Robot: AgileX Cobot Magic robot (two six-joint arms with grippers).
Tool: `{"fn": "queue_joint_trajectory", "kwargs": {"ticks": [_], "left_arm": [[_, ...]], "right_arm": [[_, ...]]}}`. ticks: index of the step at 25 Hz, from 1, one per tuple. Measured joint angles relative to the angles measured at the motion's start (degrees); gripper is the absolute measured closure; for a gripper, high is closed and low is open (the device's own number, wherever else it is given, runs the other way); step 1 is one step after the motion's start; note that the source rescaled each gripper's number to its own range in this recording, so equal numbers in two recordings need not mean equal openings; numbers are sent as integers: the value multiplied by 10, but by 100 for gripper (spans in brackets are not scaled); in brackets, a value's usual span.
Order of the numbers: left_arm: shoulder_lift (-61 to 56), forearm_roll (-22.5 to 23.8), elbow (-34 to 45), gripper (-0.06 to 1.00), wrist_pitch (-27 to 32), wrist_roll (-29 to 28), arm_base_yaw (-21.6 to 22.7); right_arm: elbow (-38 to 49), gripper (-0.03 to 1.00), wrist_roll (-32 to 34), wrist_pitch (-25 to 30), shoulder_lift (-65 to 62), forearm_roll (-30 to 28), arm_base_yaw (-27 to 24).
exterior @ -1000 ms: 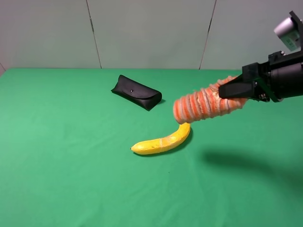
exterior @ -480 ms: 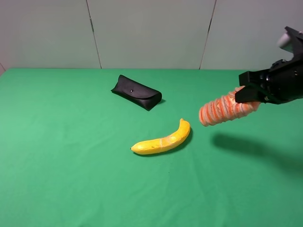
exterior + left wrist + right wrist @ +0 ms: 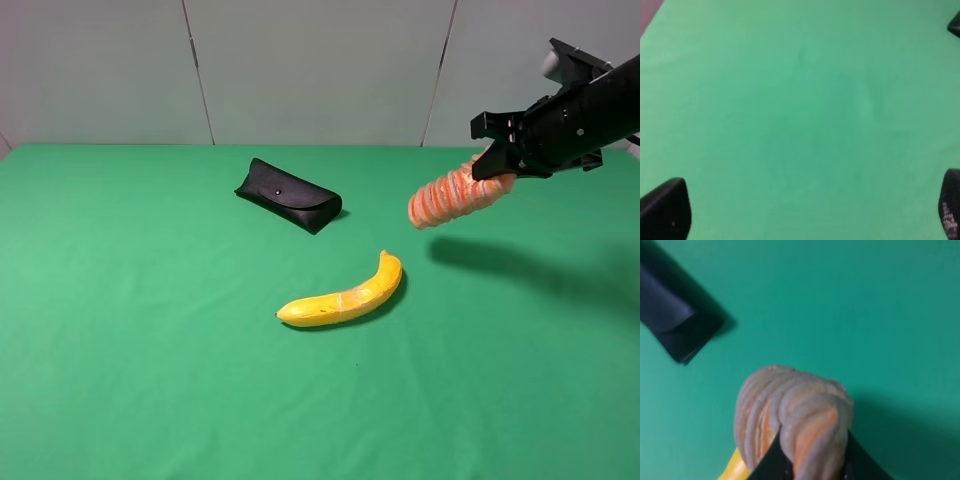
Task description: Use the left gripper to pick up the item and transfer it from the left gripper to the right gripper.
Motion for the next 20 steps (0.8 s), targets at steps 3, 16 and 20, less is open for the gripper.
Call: {"fn": "queue_joint_trajectory", "kwargs": {"ticks": [3,16,20], "left_arm": [[0,1,0,-6,0,0,1],[0,1,0,-6,0,0,1],[0,1,0,-6,0,0,1]], "right_arm": [[-28,97,0,-1,35,1,-20],[-47,97,1,9,103,3,-75],[-47,97,9,24,130,-3,-75]]}}
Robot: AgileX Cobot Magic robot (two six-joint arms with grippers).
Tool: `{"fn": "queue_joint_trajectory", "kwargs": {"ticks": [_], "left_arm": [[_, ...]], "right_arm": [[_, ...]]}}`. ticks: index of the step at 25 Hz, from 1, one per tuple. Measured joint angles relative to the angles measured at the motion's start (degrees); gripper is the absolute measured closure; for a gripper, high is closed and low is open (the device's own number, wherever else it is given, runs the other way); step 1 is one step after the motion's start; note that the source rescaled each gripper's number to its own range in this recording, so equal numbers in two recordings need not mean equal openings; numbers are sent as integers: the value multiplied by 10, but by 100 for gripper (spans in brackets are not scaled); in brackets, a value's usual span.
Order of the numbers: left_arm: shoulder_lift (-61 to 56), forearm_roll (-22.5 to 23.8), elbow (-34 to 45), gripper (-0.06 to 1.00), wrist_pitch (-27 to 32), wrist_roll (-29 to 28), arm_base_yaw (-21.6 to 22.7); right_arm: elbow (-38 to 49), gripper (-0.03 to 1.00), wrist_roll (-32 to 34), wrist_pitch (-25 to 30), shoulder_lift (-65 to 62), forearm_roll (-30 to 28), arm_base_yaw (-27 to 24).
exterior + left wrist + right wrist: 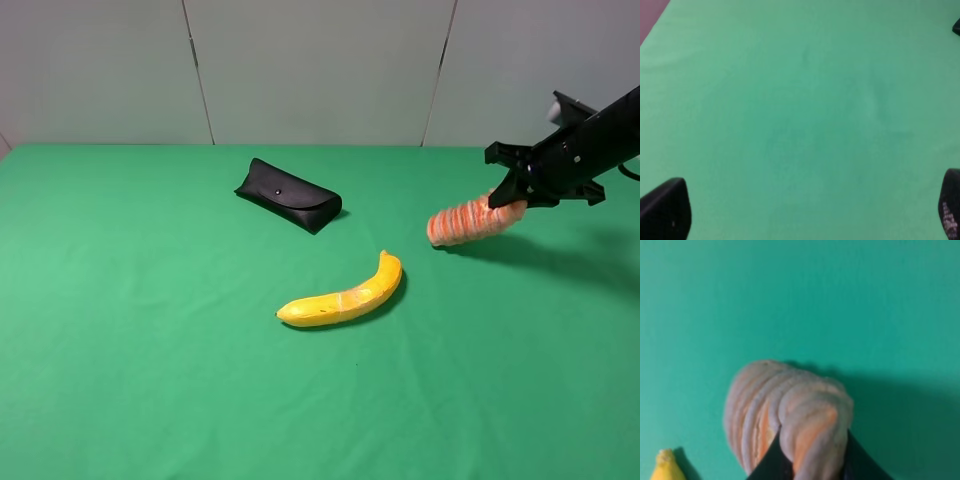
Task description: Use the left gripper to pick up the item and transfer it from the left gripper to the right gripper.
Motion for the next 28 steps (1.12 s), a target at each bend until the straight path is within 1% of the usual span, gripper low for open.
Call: {"fn": "queue_joint_trajectory", "kwargs": {"ticks": [5,6,7,8,9,10,11,12,13,14,16,19,23,28], "left_arm": [[0,0,0,-6,0,0,0],[0,0,0,-6,0,0,0],[0,0,0,-6,0,0,0],[0,0,0,-6,0,0,0],[0,0,0,-6,0,0,0],[0,0,0,-6,0,0,0],[0,0,0,-6,0,0,0],[0,0,0,-6,0,0,0],[0,0,0,-6,0,0,0],[0,0,0,-6,0,0,0],[0,0,0,-6,0,0,0],[0,0,0,-6,0,0,0],[0,0,0,-6,0,0,0],[0,0,0,-6,0,0,0]], "right_arm": [[0,97,9,0,19,-14,0],[0,95,9,-1,20,-18,0],[0,88,9,-3,20,-22,0],[0,77,11,-3,20,-30,0],[0,59,18,-4,20,-39,0],[0,37,26,-4,20,-48,0],[0,22,37,-5,20,-60,0],[0,12,50,-5,21,-70,0],[0,6,60,-5,21,-82,0],[0,2,69,-5,21,-90,0],[0,-1,78,-5,21,-104,0],[0,-3,81,-5,21,-110,0],[0,-3,83,-3,6,-114,0],[0,-3,83,18,-36,-115,0]]}}
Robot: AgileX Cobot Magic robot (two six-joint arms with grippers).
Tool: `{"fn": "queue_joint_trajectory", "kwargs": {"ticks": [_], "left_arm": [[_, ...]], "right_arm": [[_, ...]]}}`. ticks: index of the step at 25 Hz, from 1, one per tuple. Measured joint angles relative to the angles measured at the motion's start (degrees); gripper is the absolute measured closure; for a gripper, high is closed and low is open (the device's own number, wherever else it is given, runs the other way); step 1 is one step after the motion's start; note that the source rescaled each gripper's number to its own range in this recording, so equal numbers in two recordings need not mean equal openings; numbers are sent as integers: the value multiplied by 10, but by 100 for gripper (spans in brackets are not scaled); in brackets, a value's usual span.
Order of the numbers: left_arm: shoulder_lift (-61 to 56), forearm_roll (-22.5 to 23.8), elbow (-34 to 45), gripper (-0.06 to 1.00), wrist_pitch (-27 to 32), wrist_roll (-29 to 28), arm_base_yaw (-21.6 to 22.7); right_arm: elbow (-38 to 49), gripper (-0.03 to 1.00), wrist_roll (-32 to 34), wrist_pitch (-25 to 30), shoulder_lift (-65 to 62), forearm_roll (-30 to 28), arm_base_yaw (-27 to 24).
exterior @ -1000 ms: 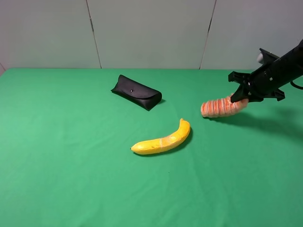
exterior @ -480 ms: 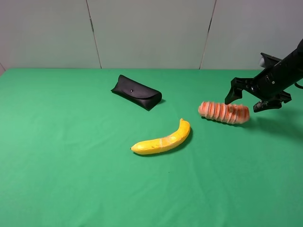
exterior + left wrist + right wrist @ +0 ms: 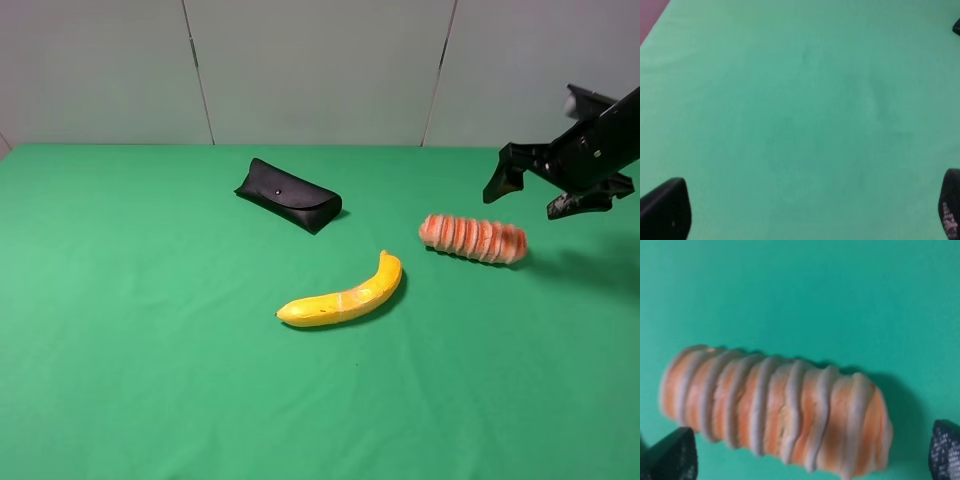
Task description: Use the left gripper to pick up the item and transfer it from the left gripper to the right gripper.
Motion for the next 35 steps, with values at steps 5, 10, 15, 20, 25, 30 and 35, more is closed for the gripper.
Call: {"fn": "queue_joint_trajectory", "kwargs": {"ticks": [5,10,15,20,25,30,35], "left_arm": [[0,0,0,-6,0,0,0],[0,0,0,-6,0,0,0],[0,0,0,-6,0,0,0],[0,0,0,-6,0,0,0],[0,0,0,-6,0,0,0],[0,0,0,-6,0,0,0],[0,0,0,-6,0,0,0]], "right_arm": [[0,-3,0,42,-61,-4,0],[0,-3,0,102,-130,-6,0],[0,-3,0,164,-197,-8,0],[0,-3,1,242,-259,-13,0],[0,-3,10,305,-323,-40,0],[33,-3,13,311,-426,-67,0],[116,-3,16,311,-533,-73,0]]}}
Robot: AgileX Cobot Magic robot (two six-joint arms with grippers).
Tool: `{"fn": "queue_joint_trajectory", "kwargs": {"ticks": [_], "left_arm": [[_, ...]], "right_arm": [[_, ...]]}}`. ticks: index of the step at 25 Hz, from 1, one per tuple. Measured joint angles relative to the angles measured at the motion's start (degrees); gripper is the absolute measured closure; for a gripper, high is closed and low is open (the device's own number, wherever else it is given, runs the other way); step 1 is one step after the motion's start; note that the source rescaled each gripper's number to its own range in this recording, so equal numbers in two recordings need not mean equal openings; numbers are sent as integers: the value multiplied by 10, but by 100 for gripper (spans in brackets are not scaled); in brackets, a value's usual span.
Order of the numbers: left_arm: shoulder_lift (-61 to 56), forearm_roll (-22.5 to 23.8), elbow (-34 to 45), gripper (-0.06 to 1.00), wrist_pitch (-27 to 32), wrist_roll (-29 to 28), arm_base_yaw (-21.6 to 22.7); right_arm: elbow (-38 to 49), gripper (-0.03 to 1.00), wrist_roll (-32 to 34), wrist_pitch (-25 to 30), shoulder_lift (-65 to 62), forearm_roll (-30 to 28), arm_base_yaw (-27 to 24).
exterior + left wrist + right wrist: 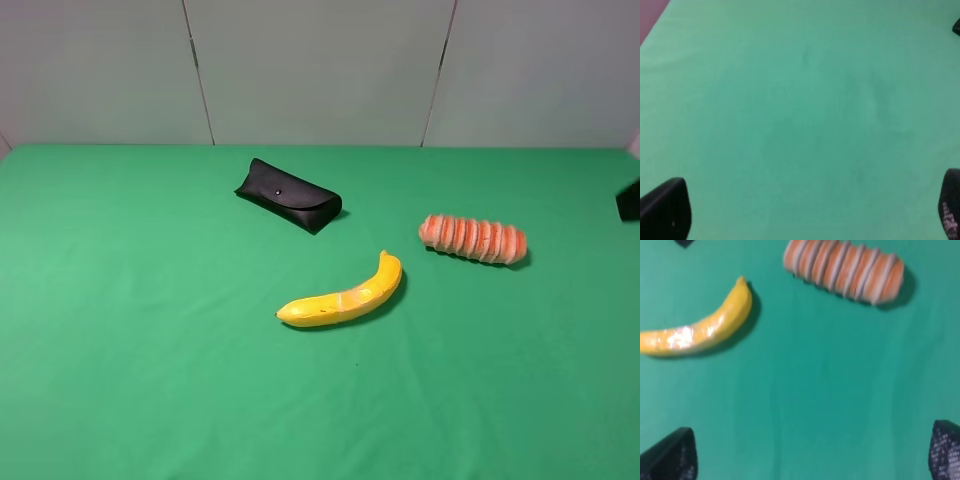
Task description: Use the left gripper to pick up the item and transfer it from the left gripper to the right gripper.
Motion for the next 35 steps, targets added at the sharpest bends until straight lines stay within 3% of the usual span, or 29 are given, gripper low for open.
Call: {"fn": "queue_joint_trajectory", "kwargs": {"ticks": [7,14,20,35], "left_arm": [[0,0,0,-6,0,0,0],[0,0,0,-6,0,0,0],[0,0,0,-6,0,0,0],[0,0,0,-6,0,0,0]], "right_arm": [[104,-3,3,-48,-161,-52,0],[200,-3,48,-92,-311,-100,0],[209,-3,68,-112,-384,-121,0],[210,-3,71,-113,-413,-121,0]]}}
